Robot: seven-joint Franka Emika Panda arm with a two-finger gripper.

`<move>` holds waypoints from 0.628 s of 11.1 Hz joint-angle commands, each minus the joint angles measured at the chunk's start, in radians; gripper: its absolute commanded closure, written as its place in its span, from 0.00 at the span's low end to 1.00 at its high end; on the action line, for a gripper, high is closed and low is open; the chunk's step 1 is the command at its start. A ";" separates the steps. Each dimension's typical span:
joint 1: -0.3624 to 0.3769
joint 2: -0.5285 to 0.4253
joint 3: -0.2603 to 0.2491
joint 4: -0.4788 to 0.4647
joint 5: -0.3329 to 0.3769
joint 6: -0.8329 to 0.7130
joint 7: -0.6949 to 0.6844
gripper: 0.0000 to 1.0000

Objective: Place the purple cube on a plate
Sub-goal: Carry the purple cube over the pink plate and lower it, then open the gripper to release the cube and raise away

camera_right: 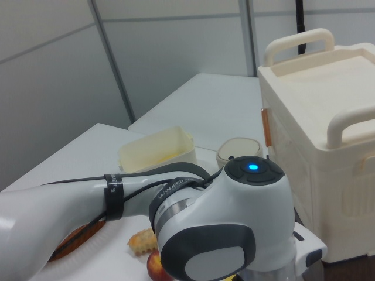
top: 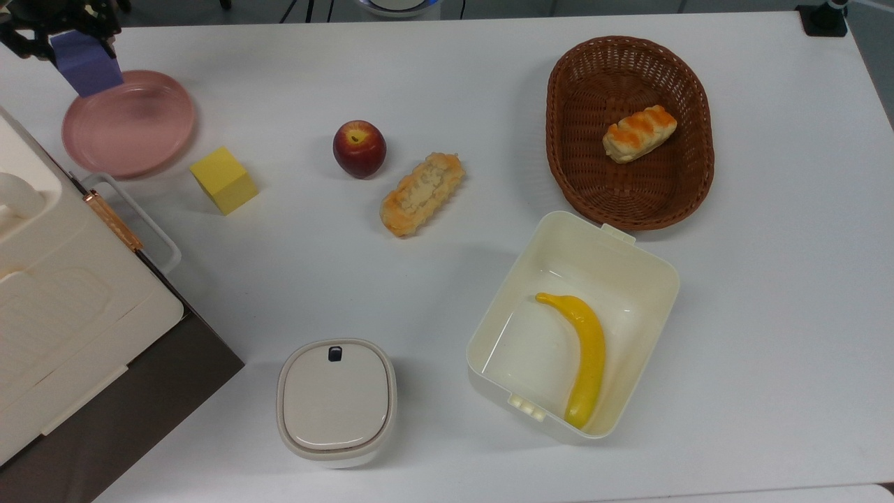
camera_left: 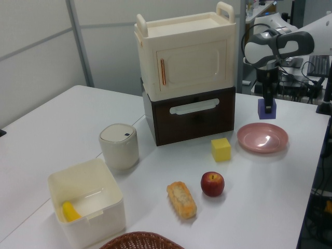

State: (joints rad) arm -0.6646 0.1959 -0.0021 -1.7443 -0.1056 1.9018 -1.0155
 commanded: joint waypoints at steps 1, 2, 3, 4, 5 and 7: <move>-0.006 -0.019 0.007 -0.017 -0.008 0.008 -0.009 0.00; 0.000 -0.021 0.008 -0.015 -0.003 0.006 -0.005 0.00; 0.005 -0.023 0.016 -0.008 0.001 -0.001 0.003 0.00; 0.025 -0.024 0.019 0.009 0.003 -0.010 0.037 0.00; 0.069 -0.026 0.021 0.014 0.003 -0.027 0.107 0.00; 0.185 -0.027 0.021 0.040 0.006 -0.058 0.329 0.00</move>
State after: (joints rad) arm -0.6049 0.1915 0.0240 -1.7213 -0.1018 1.9007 -0.9036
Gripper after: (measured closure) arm 0.000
